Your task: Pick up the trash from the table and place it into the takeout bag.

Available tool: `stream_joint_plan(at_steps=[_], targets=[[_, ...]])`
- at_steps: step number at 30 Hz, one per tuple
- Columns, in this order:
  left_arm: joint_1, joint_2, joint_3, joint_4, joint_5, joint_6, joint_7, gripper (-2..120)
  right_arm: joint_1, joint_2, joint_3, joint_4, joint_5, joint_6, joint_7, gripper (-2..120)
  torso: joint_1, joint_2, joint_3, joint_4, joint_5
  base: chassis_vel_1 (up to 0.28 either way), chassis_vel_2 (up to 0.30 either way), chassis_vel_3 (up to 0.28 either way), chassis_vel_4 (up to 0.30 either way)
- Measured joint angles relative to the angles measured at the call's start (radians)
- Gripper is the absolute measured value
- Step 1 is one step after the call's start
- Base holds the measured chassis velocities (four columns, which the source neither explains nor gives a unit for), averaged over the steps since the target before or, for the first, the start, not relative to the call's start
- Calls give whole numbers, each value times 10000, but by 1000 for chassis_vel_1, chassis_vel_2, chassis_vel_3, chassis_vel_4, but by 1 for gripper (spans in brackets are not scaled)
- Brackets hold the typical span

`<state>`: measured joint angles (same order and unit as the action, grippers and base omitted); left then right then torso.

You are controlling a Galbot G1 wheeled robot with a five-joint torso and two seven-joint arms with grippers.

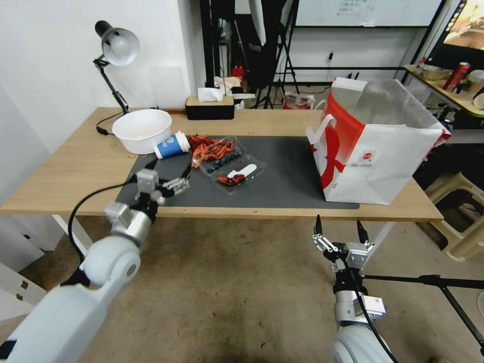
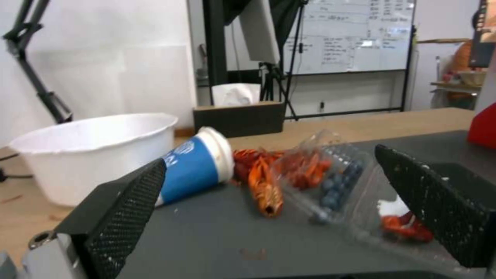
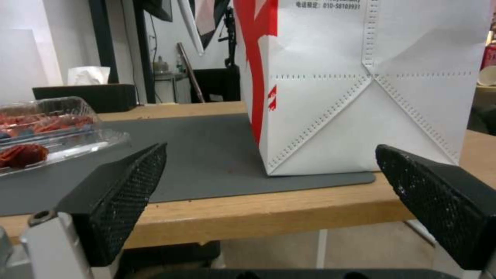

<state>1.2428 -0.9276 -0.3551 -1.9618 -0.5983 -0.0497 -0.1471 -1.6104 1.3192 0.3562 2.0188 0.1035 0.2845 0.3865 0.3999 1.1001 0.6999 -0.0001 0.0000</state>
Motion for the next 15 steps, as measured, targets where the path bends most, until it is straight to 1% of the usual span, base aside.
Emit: stream_joint_plan(at_steps=[3, 5, 8, 13, 15], targets=[[317, -157, -216, 1, 65, -123, 8, 100, -26, 5, 3, 0, -15, 18, 0, 100, 0, 0, 1, 1, -1, 0, 0, 0, 0], [737, -419, -516, -43, 255, -300, 12, 100, -44, 1, 11, 0, -23, 38, 0, 100, 0, 0, 0, 2, 0, 0, 0, 0, 0], [935, -551, -648, -61, 376, -392, 18, 100, -55, -4, 20, -7, -23, 54, 0, 100, 0, 0, 1, 1, -1, 0, 0, 0, 0], [1609, -1024, -1121, -61, 828, -817, 86, 100, -65, -26, 58, -44, -19, 93, 0, 100, 1, 0, 1, 2, 0, 0, 0, 0, 0], [1730, -1099, -1201, -49, 894, -900, 99, 100, -65, -30, 64, -52, -15, 97, 0, 100, 2, 0, 1, -1, 0, 0, 0, 0, 0]])
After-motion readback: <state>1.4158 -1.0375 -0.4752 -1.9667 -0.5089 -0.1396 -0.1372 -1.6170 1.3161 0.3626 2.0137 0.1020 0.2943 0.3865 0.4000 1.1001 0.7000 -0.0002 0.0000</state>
